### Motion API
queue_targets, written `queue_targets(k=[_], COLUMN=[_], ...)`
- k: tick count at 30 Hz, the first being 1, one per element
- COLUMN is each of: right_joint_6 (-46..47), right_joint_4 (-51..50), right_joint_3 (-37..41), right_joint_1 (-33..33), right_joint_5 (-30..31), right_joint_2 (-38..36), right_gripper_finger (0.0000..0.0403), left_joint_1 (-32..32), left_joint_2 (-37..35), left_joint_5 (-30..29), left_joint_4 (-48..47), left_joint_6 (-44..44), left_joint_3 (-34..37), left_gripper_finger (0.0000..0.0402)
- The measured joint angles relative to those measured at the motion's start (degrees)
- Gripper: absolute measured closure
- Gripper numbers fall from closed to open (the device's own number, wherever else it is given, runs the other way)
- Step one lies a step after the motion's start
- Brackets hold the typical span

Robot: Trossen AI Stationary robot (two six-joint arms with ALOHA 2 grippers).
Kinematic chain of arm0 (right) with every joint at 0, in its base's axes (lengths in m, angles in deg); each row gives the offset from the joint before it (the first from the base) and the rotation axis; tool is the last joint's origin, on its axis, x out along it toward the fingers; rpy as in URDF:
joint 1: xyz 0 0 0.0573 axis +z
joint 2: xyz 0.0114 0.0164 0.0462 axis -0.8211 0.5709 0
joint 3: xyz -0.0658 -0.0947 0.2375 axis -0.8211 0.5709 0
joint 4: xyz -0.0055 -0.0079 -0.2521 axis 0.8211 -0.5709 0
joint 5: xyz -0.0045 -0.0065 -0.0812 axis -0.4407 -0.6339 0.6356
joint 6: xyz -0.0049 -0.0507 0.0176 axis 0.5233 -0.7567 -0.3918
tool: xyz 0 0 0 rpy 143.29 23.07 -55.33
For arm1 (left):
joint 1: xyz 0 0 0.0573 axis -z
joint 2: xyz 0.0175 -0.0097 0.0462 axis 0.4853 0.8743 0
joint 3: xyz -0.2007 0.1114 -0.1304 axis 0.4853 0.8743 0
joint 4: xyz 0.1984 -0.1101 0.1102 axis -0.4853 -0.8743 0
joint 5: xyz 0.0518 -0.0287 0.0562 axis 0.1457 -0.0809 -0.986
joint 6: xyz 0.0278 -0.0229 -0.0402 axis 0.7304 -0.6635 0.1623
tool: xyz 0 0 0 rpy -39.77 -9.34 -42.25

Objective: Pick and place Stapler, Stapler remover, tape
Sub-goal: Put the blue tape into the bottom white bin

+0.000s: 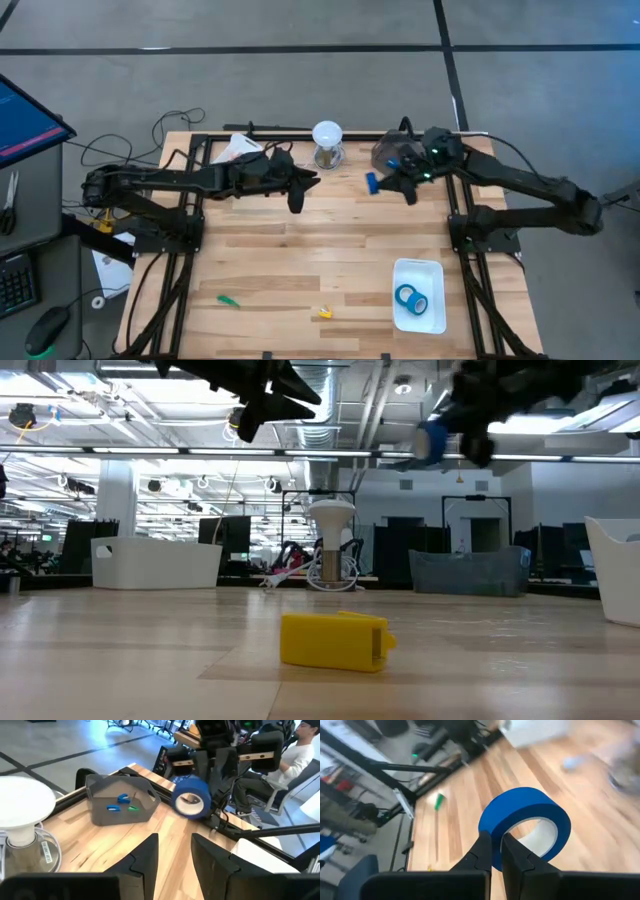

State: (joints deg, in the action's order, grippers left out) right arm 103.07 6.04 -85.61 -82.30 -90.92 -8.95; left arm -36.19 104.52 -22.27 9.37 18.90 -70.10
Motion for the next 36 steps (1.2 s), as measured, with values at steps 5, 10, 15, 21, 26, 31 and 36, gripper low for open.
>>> queue_targets(k=[5,10,15,21,26,31,36], right_joint_6=[6.3,19.14,32.05,42.8,51.99,59.58,67.16], right_joint_4=[-16.76,-26.88,-30.82,-33.47,-37.5,-37.13,-36.1], right_joint_3=[0.02,0.02,0.02,0.02,0.02,0.02,0.02], right_joint_1=[3.65,10.51,19.74,30.97,39.41,47.04,54.02], right_joint_5=[6.82,16.06,23.99,32.93,38.46,43.56,46.86], right_joint_2=[-11.77,-22.3,-27.79,-26.92,-24.41,-21.38,-17.36], right_gripper_finger=[0.0398,0.0398,0.0398,0.0398,0.0398,0.0398,0.0398], left_joint_1=[-0.01,-0.22,-1.19,-2.93,-4.6,-5.78,-6.45], left_joint_2=[-0.78,-0.78,-0.78,-0.78,-0.75,-0.75,-0.73], left_joint_5=[-0.1,-0.1,-0.12,-0.12,0.65,0.74,0.76], left_joint_4=[-1.14,-1.76,-1.74,-1.74,-1.74,-1.72,-1.72], left_joint_6=[0.32,1.77,1.8,1.8,1.82,1.82,1.82], left_joint_3=[-0.1,-0.09,-0.1,-0.1,-0.09,-0.1,-0.11], left_gripper_finger=[0.0294,0.0294,0.0294,0.0294,0.0294,0.0294,0.0294])
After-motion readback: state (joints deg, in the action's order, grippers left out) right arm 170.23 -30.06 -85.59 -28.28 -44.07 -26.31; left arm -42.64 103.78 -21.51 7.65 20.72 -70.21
